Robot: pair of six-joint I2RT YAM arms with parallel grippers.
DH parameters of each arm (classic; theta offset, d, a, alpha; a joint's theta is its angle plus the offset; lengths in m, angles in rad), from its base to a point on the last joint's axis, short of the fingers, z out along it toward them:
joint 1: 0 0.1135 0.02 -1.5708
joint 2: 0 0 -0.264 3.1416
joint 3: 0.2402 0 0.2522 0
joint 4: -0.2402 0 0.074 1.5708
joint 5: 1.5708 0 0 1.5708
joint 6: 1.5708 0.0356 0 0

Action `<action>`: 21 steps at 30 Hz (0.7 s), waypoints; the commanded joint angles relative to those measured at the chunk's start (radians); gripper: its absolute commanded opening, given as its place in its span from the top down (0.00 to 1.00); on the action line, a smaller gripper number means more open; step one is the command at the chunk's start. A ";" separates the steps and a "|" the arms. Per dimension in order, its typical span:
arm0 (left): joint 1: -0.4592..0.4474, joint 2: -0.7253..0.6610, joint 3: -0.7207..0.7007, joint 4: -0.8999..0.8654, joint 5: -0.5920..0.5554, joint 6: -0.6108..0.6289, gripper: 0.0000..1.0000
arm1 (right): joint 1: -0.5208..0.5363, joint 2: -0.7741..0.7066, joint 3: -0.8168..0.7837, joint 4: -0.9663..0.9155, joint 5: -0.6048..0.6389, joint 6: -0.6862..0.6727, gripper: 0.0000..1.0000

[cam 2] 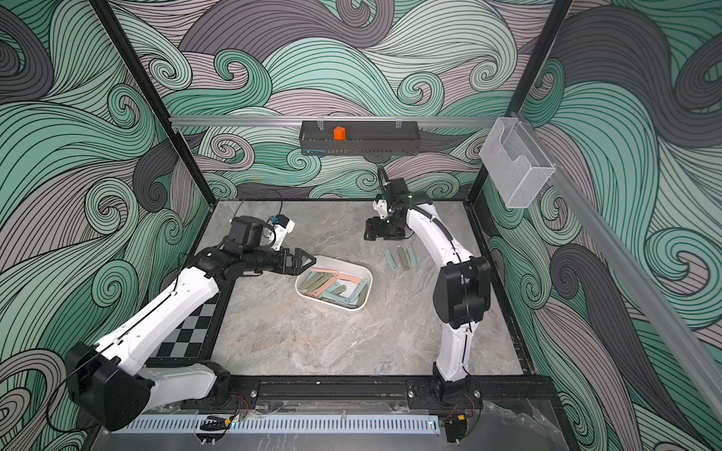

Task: Take the fruit knife out of the storage box
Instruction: Place the fruit knife at the center of the board.

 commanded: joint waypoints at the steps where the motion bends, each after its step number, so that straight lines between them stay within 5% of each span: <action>1: 0.020 -0.059 -0.028 -0.061 -0.065 0.040 0.01 | 0.066 -0.057 -0.063 0.044 -0.139 0.007 0.13; 7: 0.052 -0.118 -0.086 -0.105 -0.065 0.042 0.01 | 0.183 -0.099 -0.163 0.092 -0.137 -0.015 0.02; 21: 0.068 -0.173 -0.262 -0.005 0.038 -0.032 0.01 | 0.292 0.078 -0.213 0.124 -0.016 -0.067 0.08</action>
